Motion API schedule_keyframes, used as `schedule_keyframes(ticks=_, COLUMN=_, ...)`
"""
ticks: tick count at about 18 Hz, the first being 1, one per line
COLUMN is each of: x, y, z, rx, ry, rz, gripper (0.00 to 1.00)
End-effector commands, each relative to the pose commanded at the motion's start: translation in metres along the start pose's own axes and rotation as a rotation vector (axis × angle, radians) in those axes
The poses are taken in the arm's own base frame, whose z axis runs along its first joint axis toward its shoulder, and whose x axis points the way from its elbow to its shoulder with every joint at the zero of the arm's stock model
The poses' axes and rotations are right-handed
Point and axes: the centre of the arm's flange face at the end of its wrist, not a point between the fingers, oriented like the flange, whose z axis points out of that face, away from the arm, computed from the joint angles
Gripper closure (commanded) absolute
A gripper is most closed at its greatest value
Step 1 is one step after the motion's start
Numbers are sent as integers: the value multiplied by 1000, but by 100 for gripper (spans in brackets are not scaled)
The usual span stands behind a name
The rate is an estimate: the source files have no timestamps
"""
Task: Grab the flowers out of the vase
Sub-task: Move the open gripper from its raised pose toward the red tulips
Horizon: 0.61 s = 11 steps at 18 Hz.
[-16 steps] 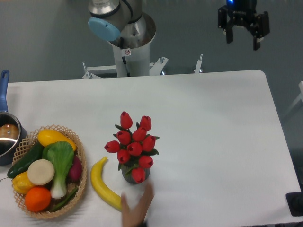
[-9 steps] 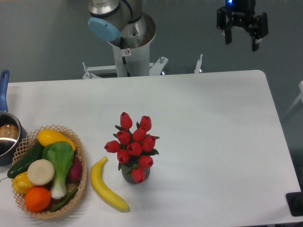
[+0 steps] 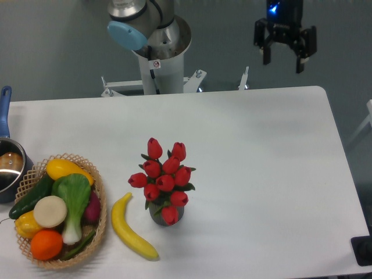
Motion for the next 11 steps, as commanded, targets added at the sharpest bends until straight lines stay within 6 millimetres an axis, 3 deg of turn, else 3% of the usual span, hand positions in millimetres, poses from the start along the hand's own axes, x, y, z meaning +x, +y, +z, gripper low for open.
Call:
schedule_keyframes(ticks=3, x=-2, y=-12, z=6, rx=138, ry=14, rz=-171, gripper=0)
schedule_keyframes(ticks=7, x=5, y=-22, z=24, rx=204, ry=62, rz=-193, gripper=0)
schedule_keyframes(ticks=11, x=3, y=-50, z=44, rx=352, ry=131, rz=-269, gripper=0)
